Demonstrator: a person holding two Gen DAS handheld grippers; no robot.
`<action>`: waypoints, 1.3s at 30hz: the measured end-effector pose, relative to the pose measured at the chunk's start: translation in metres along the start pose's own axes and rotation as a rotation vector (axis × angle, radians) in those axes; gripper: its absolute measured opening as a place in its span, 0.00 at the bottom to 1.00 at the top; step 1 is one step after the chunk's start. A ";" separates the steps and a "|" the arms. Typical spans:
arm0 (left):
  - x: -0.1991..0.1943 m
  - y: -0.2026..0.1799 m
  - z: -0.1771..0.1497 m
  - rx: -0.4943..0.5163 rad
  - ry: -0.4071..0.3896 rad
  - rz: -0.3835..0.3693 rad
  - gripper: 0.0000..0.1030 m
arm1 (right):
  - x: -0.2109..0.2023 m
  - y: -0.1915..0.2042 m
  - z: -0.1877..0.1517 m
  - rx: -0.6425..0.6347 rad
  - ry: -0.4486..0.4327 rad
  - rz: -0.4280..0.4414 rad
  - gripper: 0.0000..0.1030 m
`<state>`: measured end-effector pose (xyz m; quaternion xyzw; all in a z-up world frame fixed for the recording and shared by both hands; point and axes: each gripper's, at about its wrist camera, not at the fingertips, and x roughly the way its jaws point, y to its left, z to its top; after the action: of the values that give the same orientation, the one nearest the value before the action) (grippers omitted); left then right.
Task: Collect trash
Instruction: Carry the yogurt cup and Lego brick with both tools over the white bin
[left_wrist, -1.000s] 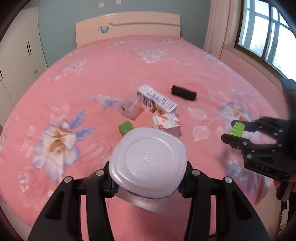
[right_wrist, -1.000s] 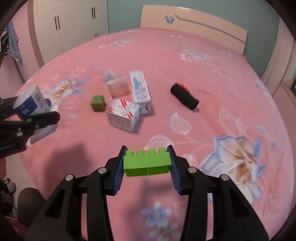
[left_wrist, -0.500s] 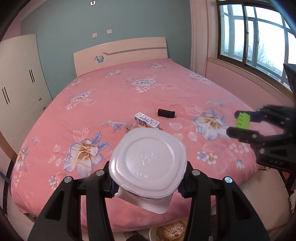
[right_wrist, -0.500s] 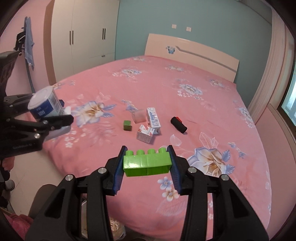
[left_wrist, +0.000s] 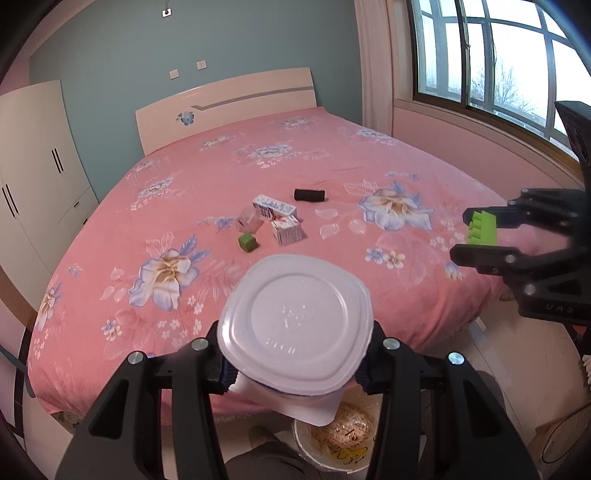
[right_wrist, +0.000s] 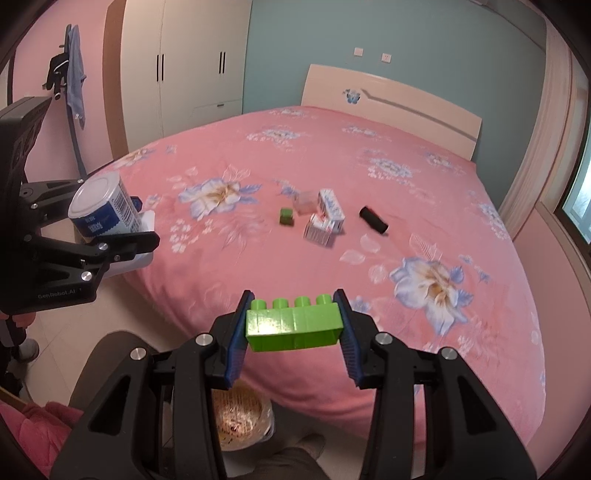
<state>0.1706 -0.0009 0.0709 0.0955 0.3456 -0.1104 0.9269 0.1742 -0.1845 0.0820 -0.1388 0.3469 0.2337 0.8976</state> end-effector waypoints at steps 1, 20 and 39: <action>0.001 -0.002 -0.004 0.005 0.007 -0.002 0.49 | 0.003 0.002 -0.005 0.003 0.009 0.006 0.43; 0.077 -0.017 -0.100 0.002 0.247 -0.054 0.49 | 0.101 0.042 -0.097 0.041 0.234 0.126 0.43; 0.194 -0.034 -0.206 -0.041 0.578 -0.172 0.49 | 0.222 0.090 -0.214 0.106 0.555 0.242 0.43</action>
<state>0.1770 -0.0085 -0.2143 0.0746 0.6042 -0.1498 0.7791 0.1526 -0.1239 -0.2321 -0.1079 0.6046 0.2735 0.7403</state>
